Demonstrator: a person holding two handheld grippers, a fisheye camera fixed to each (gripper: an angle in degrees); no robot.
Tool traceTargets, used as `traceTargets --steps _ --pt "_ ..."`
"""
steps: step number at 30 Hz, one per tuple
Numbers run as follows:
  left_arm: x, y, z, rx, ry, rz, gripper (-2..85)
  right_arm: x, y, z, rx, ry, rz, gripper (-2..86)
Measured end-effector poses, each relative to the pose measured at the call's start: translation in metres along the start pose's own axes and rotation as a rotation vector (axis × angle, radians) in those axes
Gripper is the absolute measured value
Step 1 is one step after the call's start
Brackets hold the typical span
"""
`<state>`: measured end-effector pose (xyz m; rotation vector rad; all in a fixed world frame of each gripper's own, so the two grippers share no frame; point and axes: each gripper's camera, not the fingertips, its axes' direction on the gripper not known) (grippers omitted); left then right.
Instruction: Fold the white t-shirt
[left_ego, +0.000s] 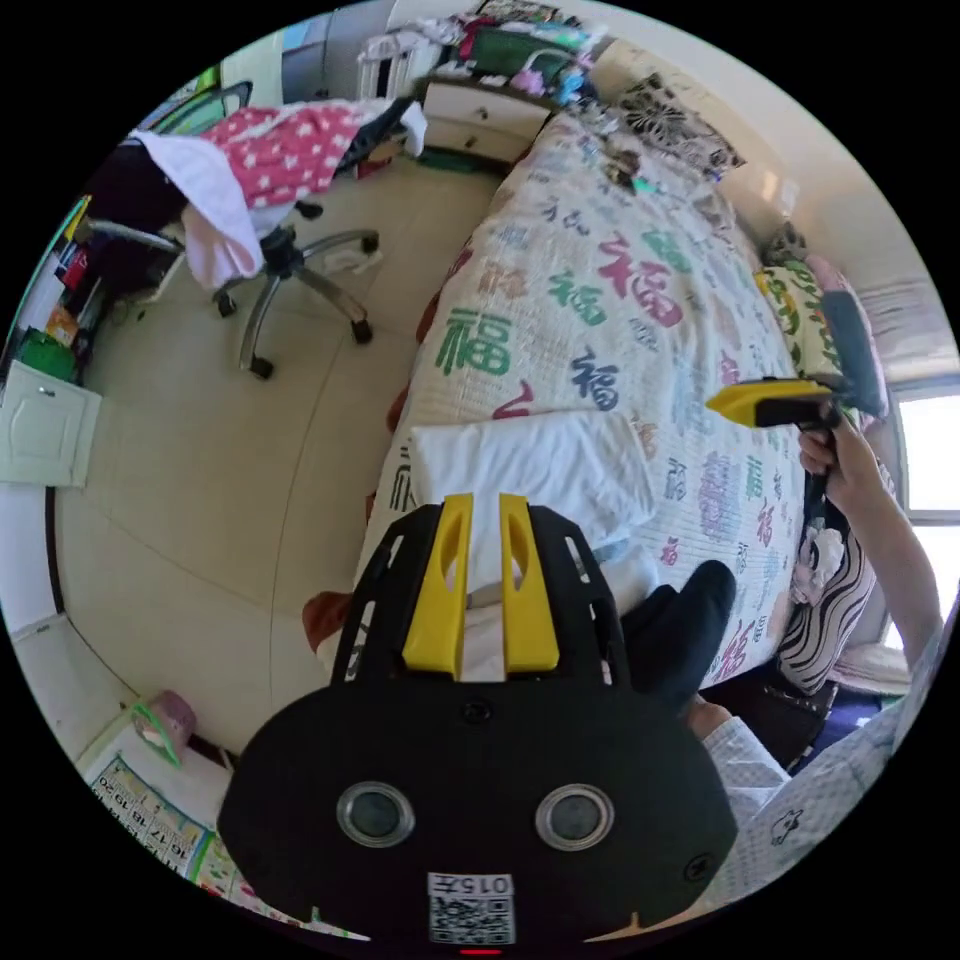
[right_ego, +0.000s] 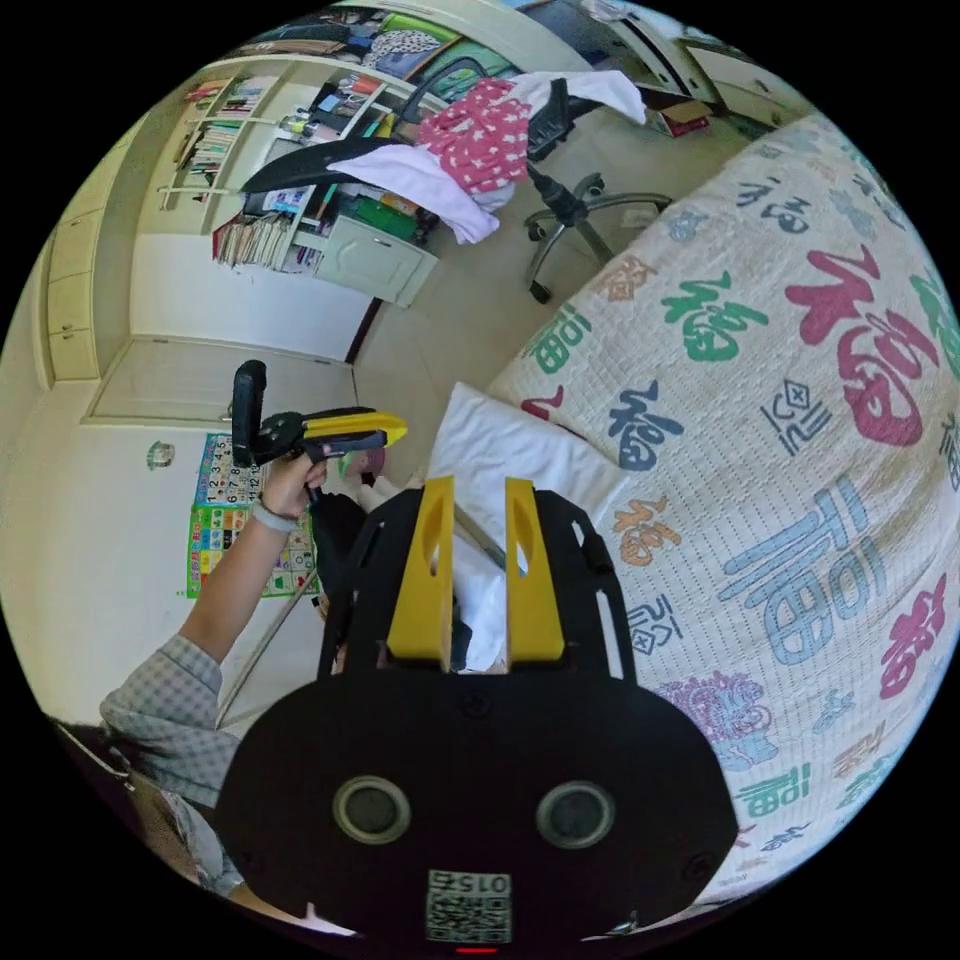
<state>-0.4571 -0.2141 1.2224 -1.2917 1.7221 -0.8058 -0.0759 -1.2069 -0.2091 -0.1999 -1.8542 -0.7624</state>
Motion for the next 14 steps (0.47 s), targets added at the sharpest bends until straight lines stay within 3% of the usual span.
traceTargets --steps 4,6,10,14 --pt "0.046 0.051 -0.078 0.160 0.023 0.000 3.9 -0.007 0.002 0.003 0.051 -0.036 -0.082 7.1" --pt "0.090 0.098 -0.115 0.366 0.336 0.062 0.9 -0.005 0.013 0.004 0.102 -0.104 -0.116 5.9" --pt "0.147 0.150 -0.106 0.454 0.429 0.061 -0.3 0.009 0.049 0.016 0.141 -0.119 -0.187 6.2" --pt "0.171 0.178 -0.070 0.415 0.563 0.004 1.0 0.036 0.090 0.032 0.124 -0.105 -0.147 6.7"
